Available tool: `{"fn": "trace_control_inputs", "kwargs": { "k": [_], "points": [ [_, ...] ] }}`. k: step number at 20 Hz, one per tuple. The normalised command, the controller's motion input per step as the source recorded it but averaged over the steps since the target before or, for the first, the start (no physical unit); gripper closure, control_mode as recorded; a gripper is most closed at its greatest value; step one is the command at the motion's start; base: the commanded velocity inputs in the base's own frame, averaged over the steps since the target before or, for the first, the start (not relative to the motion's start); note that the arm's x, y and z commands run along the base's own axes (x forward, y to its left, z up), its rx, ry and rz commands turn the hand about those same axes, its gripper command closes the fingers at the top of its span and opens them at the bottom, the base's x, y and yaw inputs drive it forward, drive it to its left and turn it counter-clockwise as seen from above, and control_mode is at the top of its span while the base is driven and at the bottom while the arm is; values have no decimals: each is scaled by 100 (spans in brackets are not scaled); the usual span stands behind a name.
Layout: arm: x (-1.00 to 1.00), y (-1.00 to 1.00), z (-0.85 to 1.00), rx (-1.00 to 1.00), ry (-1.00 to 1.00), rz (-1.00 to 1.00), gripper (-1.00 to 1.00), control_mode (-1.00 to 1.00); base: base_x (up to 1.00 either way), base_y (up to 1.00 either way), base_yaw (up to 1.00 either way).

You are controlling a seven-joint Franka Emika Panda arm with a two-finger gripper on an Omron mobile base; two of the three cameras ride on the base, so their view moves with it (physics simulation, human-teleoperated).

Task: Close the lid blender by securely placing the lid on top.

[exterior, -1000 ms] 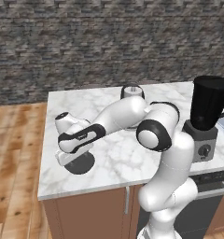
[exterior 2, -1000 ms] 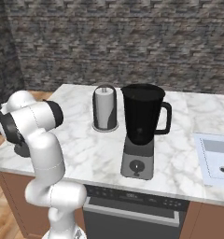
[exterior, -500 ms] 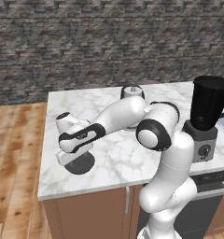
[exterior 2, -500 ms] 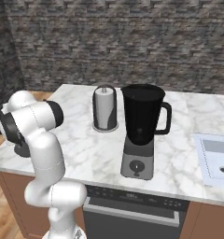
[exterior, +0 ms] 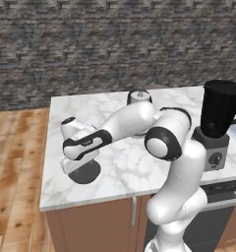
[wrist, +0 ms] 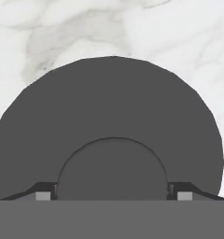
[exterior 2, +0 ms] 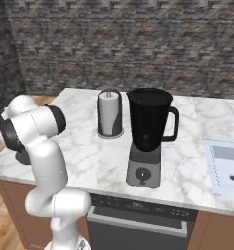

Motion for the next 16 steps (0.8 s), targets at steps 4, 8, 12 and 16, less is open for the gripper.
{"fn": "trace_control_inputs", "kwargs": {
  "k": [4,8,12,16],
  "points": [
    [0,-22,32,0,-1,0,100,-100,0,0,0],
    [0,-25,57,0,-4,0,100,-100,0,0,0],
    [0,-27,94,0,-5,0,100,-100,0,0,0],
    [0,-32,98,0,-6,0,100,-100,0,0,0]
  ]
}}
